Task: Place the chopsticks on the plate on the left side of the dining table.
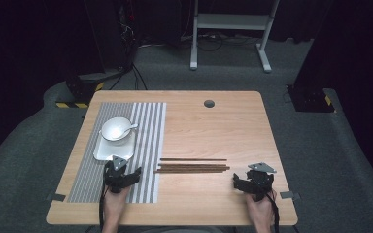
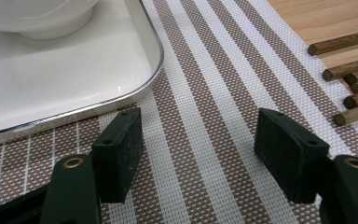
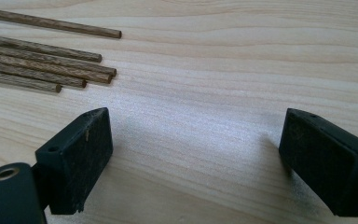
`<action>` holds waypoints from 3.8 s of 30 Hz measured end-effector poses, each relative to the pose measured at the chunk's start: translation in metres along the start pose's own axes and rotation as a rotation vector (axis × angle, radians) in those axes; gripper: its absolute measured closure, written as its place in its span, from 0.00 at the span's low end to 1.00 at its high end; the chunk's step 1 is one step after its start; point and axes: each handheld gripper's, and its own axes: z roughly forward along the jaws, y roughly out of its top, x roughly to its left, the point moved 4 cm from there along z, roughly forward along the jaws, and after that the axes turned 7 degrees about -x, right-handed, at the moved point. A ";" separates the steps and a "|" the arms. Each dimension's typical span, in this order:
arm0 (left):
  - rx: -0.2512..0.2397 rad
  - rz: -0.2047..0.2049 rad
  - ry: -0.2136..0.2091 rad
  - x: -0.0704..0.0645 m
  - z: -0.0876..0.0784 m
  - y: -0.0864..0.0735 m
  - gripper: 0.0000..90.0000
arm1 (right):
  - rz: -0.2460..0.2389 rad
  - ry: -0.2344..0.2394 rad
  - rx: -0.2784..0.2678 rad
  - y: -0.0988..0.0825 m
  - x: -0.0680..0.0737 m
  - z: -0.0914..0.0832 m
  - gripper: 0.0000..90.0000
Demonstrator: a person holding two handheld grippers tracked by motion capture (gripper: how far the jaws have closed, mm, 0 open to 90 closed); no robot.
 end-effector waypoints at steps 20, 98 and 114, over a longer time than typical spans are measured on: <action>0.001 -0.002 0.002 0.000 0.000 0.000 0.36 | 0.006 -0.008 -0.006 0.000 0.000 -0.001 0.15; -0.050 0.002 -0.238 -0.045 0.001 0.048 0.26 | -0.027 0.033 -0.008 0.000 0.006 -0.002 0.16; -0.042 0.039 -0.308 -0.062 0.013 0.067 0.27 | -0.026 0.028 -0.008 0.000 0.006 -0.001 0.16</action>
